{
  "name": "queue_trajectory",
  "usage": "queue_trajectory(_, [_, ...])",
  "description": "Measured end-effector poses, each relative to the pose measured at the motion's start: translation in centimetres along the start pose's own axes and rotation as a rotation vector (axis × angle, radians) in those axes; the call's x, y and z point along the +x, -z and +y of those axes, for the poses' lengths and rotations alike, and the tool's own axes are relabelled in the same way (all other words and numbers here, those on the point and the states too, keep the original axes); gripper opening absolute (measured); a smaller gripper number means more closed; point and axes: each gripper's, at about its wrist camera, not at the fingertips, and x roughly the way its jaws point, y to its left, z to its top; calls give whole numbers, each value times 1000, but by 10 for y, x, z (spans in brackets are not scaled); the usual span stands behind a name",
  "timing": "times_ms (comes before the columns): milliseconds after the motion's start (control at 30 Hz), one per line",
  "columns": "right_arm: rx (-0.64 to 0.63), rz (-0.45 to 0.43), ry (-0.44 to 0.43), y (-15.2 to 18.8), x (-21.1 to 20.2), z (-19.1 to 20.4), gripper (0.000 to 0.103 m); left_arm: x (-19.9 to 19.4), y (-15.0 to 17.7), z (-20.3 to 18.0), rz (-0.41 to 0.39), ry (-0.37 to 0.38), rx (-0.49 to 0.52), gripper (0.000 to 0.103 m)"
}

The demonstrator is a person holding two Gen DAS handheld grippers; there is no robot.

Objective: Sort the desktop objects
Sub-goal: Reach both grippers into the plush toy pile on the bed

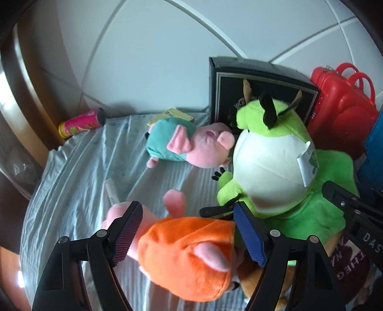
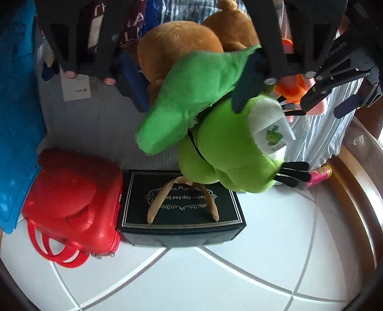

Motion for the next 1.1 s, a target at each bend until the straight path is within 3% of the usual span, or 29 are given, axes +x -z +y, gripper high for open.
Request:
queue_trajectory(33, [-12,15,18,2,9,-1,39,13,3,-7,31,8,18,32])
queue_trajectory(67, [-25,26,38,4,17,-2,38,25,9,-13,64,21,32,18])
queue_trajectory(100, [-39,37,58,7,24,-2,37,37,15,-18,97,33,45,17])
queue_trajectory(300, [-49,67,54,27,17,-12,36,23,57,-30,55,-18,112,11])
queue_trajectory(567, [-14,126,-52,86,-23,-2,32,-20,116,11,77,-87,85,6])
queue_trajectory(700, [-15,180,-72,120,-29,6,22,-39,134,27,85,-79,37,1])
queue_trajectory(933, [-32,167,-73,153,-48,17,22,-65,161,50,81,-73,-23,4])
queue_trajectory(1000, [-37,144,-79,153,-57,21,22,-74,165,58,72,-64,-45,14])
queue_trajectory(1067, [-40,130,-85,154,-63,26,22,-83,168,63,54,-71,-55,42])
queue_trajectory(1100, [-41,129,-88,155,-63,29,22,-87,169,67,43,-82,-60,48])
